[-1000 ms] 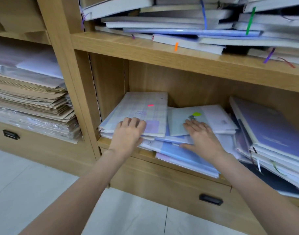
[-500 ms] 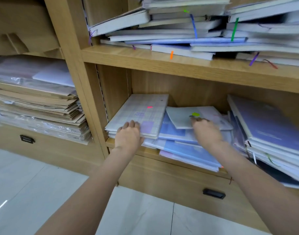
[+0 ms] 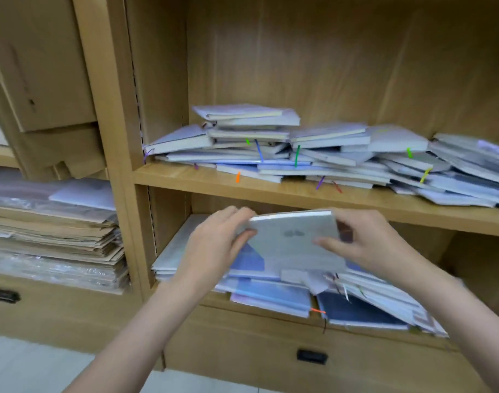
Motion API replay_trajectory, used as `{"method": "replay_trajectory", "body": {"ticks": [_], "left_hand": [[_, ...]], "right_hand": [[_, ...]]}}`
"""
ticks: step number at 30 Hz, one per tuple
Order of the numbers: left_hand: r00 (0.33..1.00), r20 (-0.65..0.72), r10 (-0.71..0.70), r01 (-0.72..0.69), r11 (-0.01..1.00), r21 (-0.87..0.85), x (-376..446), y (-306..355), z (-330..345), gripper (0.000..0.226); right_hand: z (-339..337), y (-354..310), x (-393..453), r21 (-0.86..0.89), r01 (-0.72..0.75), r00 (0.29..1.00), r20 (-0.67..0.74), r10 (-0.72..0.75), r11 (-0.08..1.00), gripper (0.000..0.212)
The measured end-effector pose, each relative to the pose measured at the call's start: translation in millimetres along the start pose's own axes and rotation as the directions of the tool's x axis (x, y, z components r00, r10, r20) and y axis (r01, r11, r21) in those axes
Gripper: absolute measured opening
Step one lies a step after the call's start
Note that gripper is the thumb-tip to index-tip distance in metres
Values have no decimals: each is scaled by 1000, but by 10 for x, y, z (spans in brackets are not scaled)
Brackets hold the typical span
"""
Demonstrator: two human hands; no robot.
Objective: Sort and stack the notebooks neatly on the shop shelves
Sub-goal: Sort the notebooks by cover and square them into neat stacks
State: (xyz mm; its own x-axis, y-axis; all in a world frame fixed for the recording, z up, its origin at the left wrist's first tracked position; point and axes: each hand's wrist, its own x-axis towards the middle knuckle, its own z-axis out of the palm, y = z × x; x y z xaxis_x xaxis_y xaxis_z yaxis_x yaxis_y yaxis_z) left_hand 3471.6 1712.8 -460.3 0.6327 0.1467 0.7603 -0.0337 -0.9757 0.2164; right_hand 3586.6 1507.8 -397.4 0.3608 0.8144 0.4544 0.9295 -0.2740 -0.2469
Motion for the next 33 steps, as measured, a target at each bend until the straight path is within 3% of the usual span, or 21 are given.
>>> {"method": "replay_trajectory", "body": {"ticks": [3, 5, 9, 12, 13, 14, 16, 18, 19, 20, 22, 25, 27, 31, 33], "left_hand": [[993, -109, 53, -61, 996, -64, 305, 283, -222, 21], [979, -204, 5, -42, 984, -176, 460, 419, -331, 29], [940, -328, -94, 16, 972, -233, 680, 468, -411, 52], [957, -249, -147, 111, 982, -155, 753, 347, -267, 52], [969, -200, -142, 122, 986, -111, 758, 299, -190, 51], [979, -153, -133, 125, 990, -65, 757, 257, -112, 50], [989, -65, -134, 135, 991, 17, 741, 199, 27, 50], [986, 14, -167, 166, 983, 77, 707, 172, 140, 52], [984, 41, -176, 171, 980, 106, 686, 160, 193, 53], [983, 59, -175, 166, 978, 129, 667, 147, 241, 53], [984, 71, -161, 150, 978, 143, 628, 143, 314, 51], [990, 60, -129, 120, 983, 137, 636, 175, 428, 62], [989, 46, -137, 130, 982, 136, 638, 181, 500, 53], [996, -41, -81, 86, 986, 145, 471, 164, 612, 51], [992, -86, -91, 98, 992, 81, 257, 105, 660, 47]], "right_hand": [[-398, -196, 41, -346, 13, 1000, 13, -10, 938, 27], [-600, -258, 51, -422, 33, 981, -159, -110, 906, 23], [-1108, -308, 120, -357, 12, 773, -589, -235, 934, 19], [-1342, -181, 426, -339, 0, 574, -770, -278, 941, 22], [-1344, -79, 562, -345, 13, 556, -777, -294, 938, 23], [-1308, 56, 708, -352, 35, 580, -755, -306, 935, 26], [-1148, 400, 964, -334, 50, 743, -617, -258, 941, 35], [-927, 780, 1120, -343, -68, 924, -375, -70, 937, 38], [-810, 938, 1142, -366, -142, 968, -247, 51, 920, 37], [-716, 1043, 1124, -376, -188, 978, -155, 138, 907, 38], [-626, 1106, 1033, -341, -197, 978, -130, 161, 919, 40], [-671, 1046, 905, -308, -137, 970, -232, 66, 941, 39], [-694, 1015, 876, -330, -104, 955, -296, 2, 938, 36], [-640, 1028, 998, -498, -290, 906, -418, 67, 817, 33], [-540, 948, 914, -449, -334, 837, -545, 42, 829, 33]]}}
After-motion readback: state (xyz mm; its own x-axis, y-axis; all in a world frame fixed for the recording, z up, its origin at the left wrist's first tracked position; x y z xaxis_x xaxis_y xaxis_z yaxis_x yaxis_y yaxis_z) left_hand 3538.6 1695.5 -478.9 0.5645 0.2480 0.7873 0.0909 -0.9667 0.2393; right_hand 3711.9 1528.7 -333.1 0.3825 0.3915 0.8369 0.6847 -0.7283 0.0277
